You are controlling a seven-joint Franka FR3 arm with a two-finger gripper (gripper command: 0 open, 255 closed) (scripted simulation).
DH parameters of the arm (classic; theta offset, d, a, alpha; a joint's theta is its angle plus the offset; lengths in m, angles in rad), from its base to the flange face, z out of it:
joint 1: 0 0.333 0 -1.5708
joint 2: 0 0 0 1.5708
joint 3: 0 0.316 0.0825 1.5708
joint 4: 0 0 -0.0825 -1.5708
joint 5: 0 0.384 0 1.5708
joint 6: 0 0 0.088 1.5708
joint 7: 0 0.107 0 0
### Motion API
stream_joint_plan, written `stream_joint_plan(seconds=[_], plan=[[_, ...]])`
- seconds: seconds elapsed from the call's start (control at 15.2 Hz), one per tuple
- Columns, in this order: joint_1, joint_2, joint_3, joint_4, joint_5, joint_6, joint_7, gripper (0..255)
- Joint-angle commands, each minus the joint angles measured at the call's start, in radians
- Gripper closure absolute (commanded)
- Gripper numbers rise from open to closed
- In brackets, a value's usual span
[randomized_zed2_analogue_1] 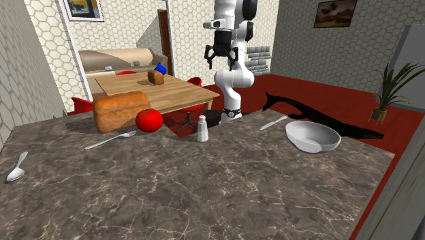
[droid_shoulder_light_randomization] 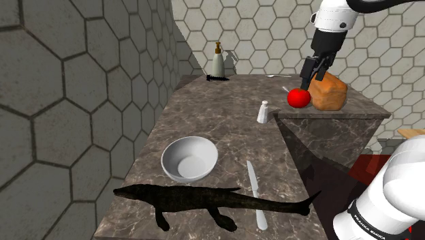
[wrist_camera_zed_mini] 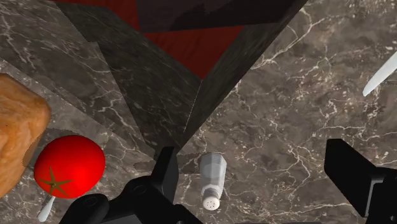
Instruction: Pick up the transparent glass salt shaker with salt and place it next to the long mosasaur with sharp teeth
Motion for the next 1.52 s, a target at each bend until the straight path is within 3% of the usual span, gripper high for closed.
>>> stream_joint_plan(seconds=[0.0, 0.59, 1.12, 1.45], plan=[[0.000, 0.000, 0.000, 0.000, 0.000, 0.000, 0.000, 0], [0.023, 0.312, -0.116, 0.054, 0.031, 0.232, -0.118, 0], [0.049, 0.632, -0.197, 0.195, 0.133, 0.370, -0.258, 0], [0.051, 0.669, -0.200, 0.168, 0.148, 0.430, -0.273, 0]])
